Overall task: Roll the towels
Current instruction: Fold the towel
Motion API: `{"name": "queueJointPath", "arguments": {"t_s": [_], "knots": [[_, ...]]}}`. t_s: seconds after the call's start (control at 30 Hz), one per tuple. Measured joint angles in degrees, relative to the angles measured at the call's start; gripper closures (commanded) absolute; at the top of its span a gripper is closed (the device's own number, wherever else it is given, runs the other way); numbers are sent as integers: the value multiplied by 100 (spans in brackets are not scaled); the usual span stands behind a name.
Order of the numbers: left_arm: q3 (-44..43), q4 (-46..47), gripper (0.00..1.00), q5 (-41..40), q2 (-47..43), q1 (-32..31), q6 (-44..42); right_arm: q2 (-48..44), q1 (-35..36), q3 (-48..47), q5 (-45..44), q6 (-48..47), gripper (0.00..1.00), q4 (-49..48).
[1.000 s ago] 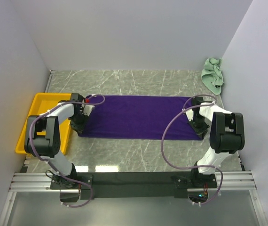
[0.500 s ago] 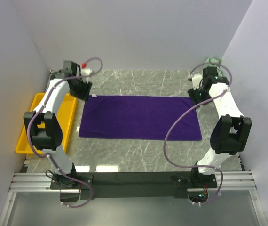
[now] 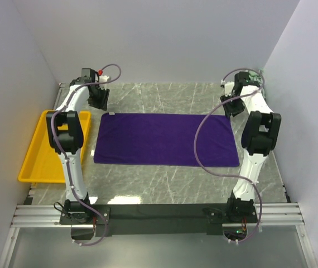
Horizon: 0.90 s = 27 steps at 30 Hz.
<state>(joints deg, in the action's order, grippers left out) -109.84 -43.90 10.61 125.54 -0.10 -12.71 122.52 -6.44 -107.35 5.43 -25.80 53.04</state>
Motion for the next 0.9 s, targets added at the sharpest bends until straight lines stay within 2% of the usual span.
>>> {"name": "queueJointPath", "arguments": {"t_s": [0.2, 0.6, 0.7, 0.73, 0.9], "knots": [[-55, 120, 55, -17, 269, 0, 44, 549, 2, -251, -37, 85, 54, -44], [-166, 254, 53, -17, 463, 0, 111, 1010, 4, -501, -361, 111, 56, -452], [-348, 247, 53, 2, 612, 0, 208, 1115, 7, -520, -391, 101, 67, -525], [-411, 249, 53, 9, 667, 0, 232, 1156, 7, -538, -391, 87, 74, -538], [-529, 166, 55, 59, 837, 0, 251, 1287, 13, -734, -389, 48, 96, -568]]}}
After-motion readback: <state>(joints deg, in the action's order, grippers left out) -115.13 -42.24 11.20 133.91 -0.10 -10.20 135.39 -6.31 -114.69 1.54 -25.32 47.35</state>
